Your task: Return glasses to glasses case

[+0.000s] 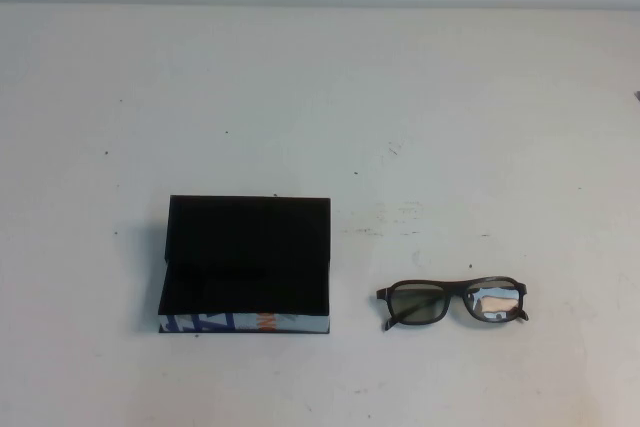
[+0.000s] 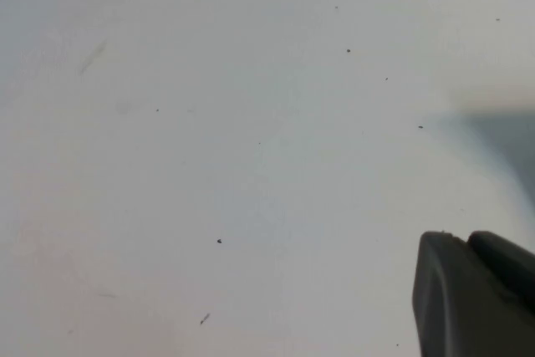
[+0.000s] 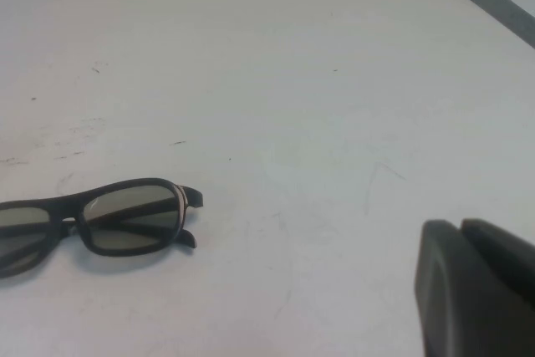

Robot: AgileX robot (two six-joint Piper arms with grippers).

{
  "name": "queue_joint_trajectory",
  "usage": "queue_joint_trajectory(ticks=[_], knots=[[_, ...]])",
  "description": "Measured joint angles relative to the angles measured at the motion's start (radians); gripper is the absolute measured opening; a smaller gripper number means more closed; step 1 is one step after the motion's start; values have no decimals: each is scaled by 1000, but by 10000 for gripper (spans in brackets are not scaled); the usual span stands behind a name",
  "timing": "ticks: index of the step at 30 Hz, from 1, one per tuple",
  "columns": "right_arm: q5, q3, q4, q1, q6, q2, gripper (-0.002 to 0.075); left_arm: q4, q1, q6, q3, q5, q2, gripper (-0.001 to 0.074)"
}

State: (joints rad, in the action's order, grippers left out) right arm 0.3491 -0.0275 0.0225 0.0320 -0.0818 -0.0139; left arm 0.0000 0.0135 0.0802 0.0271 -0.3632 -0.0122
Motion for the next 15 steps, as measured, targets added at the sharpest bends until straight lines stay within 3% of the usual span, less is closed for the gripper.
queue_joint_trajectory(ticks=[15], knots=[[-8,0,38,0,0,0,-13,0,0,0,0,0,0,0]])
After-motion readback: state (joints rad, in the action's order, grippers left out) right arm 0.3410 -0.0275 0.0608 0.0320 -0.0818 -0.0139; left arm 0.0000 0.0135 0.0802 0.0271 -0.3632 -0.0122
